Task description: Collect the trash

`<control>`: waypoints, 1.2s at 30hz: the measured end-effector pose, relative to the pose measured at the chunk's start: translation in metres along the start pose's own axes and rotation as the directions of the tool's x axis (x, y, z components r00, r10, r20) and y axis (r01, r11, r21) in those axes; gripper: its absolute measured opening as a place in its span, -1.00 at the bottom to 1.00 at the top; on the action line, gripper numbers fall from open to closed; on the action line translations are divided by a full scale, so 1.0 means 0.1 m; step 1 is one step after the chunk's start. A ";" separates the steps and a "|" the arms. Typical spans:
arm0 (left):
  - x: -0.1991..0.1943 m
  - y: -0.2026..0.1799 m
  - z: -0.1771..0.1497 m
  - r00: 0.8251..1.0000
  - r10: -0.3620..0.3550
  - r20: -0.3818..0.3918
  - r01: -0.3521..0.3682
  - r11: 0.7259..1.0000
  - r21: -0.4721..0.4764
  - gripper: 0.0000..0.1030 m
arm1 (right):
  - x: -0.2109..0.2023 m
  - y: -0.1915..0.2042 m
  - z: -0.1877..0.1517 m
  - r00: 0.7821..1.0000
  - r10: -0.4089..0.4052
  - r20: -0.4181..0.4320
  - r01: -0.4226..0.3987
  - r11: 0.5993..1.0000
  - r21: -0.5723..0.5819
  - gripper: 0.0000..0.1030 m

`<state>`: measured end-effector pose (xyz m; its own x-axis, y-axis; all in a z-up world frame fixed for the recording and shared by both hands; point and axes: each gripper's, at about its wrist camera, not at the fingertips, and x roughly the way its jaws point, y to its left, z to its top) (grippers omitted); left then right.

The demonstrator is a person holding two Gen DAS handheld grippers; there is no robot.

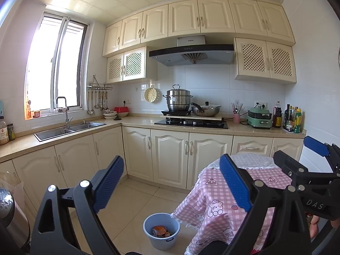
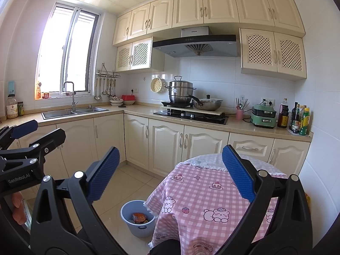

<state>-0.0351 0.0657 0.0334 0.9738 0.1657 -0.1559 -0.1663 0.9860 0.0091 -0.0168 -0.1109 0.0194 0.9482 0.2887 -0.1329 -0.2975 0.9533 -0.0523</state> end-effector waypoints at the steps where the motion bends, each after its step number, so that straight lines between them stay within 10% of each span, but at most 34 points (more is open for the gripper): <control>1: 0.00 0.00 0.00 1.000 0.000 0.000 0.000 1.000 0.000 0.74 | 0.00 0.00 0.00 1.000 0.000 0.000 0.000 1.000 -0.001 0.85; 36: 0.06 -0.06 -0.07 1.000 0.008 -0.024 -0.008 1.000 -0.008 0.74 | 0.09 0.01 -0.05 1.000 0.007 -0.024 -0.007 1.000 0.003 0.85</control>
<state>-0.0295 0.0604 0.0254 0.9685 0.1731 -0.1792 -0.1756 0.9845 0.0020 -0.0091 -0.1079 0.0132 0.9430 0.2934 -0.1572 -0.3041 0.9514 -0.0484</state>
